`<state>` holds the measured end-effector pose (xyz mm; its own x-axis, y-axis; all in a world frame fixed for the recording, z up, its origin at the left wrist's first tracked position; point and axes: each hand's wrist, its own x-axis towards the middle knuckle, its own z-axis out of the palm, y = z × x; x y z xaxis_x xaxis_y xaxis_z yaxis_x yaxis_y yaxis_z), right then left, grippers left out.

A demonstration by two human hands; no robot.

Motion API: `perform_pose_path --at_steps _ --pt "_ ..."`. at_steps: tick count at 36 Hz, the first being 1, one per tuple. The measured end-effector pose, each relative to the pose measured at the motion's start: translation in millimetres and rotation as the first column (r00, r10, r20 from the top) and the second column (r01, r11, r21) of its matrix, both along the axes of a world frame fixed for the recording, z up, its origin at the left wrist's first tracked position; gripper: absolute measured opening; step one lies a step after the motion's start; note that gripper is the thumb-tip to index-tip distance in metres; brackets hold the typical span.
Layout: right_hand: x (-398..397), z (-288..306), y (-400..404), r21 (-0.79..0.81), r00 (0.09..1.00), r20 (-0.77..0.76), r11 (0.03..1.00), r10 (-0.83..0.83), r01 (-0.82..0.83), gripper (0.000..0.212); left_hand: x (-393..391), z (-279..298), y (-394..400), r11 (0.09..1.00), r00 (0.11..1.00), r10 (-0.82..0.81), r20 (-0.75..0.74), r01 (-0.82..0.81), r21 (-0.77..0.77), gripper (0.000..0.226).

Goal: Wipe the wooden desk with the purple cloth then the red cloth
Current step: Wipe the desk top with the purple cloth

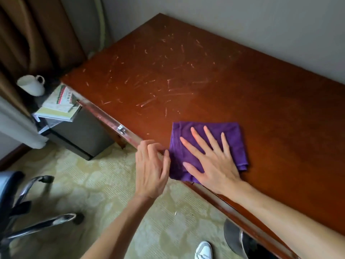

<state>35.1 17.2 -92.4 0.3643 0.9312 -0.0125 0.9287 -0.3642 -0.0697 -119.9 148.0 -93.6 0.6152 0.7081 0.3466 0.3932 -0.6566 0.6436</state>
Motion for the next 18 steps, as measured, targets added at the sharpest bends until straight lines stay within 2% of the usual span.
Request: perform_pose_path --at_steps 3,6,12,18 --pt "0.5 0.6 15.5 -0.003 1.0 -0.011 1.0 -0.008 0.008 0.07 -21.8 -2.8 21.5 0.999 0.997 -0.002 -0.079 0.006 0.053 0.02" --pt "0.5 2.6 50.4 -0.015 0.999 -0.023 1.0 0.025 -0.025 0.07 -25.4 -1.4 36.7 0.997 0.996 0.02 -0.089 -0.013 0.075 0.013" --pt "18.4 1.4 170.9 0.01 0.986 -0.047 0.987 0.158 -0.158 0.071 -5.6 -0.1 58.3 0.994 0.993 0.074 -0.096 -0.065 0.09 0.013" --pt "49.5 -1.9 269.4 0.052 0.947 -0.041 0.948 0.318 -0.315 0.066 13.4 -8.9 103.2 0.973 0.974 0.216 -0.072 -0.208 0.105 0.016"
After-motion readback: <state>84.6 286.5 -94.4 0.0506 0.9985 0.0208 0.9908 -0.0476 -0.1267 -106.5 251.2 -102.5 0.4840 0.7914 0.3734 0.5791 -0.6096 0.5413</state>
